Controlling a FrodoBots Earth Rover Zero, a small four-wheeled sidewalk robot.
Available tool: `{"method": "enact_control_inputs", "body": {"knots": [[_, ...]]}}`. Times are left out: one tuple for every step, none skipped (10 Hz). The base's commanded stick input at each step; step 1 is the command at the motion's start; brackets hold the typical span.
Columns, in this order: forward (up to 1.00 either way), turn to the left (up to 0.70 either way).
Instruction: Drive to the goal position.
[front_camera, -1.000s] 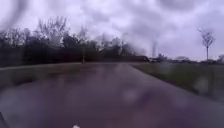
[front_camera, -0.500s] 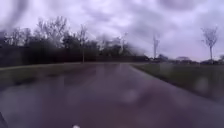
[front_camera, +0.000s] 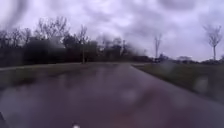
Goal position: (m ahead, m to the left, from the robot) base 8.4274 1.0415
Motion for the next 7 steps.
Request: {"method": "enact_control_inputs", "body": {"knots": [[0.70, 0.00], [0.70, 0.00], [0.70, 0.00], [0.70, 0.00], [0.70, 0.00], [0.70, 0.00], [0.70, 0.00]]}}
